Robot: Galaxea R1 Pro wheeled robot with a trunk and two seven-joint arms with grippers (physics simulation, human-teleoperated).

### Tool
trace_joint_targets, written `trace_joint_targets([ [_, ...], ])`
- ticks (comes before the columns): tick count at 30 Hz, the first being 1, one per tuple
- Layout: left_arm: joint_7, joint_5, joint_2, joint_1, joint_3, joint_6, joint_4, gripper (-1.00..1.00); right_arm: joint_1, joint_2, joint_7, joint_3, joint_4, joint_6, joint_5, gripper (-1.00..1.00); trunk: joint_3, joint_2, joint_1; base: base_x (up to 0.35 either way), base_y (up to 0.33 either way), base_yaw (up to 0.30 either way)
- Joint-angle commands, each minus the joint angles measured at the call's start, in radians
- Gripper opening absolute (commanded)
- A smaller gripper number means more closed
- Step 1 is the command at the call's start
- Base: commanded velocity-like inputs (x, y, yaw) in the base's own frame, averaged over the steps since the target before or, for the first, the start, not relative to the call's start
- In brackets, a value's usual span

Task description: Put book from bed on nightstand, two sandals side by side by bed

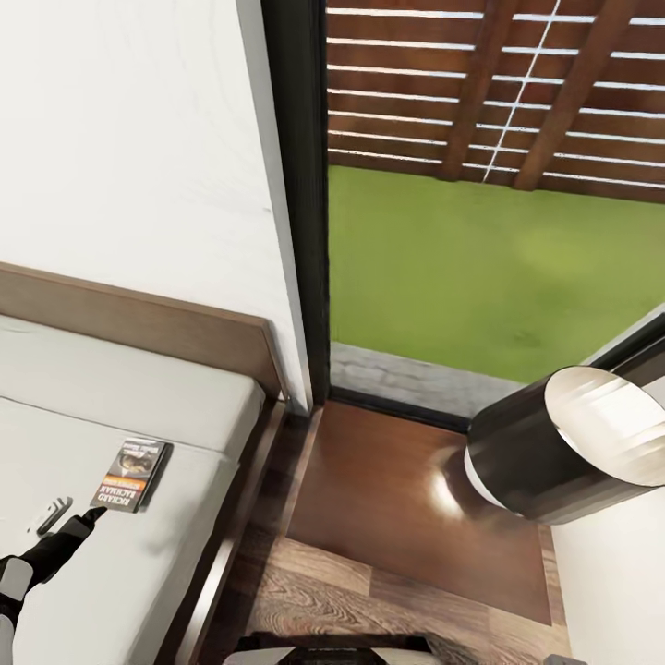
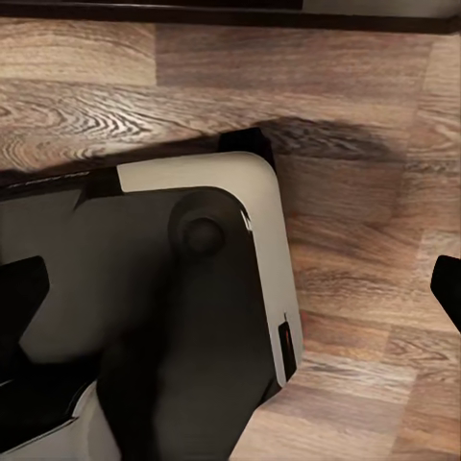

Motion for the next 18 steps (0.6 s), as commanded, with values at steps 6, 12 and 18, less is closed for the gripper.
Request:
trace_joint_targets([
  [6,-0.006,-0.001,-0.001,-0.001,0.008,0.009,-0.001,1.00,-0.001,0.000,0.005,-0.002,0.002,-0.001,-0.007,1.00,-0.010,-0.002,0.000,0.000,0.000,0.000],
  [12,-0.006,-0.001,-0.001,-0.001,0.008,0.009,-0.001,1.00,-0.001,0.000,0.005,-0.002,0.002,-0.001,-0.007,1.00,-0.020,-0.002,0.000,0.000,0.000,0.000],
  [18,-0.006,-0.001,-0.001,-0.001,0.007,0.009,-0.001,1.00,-0.001,0.000,0.005,-0.002,0.002,-0.001,-0.007,1.00,-0.029,-0.002,0.000,0.000,0.000,0.000],
])
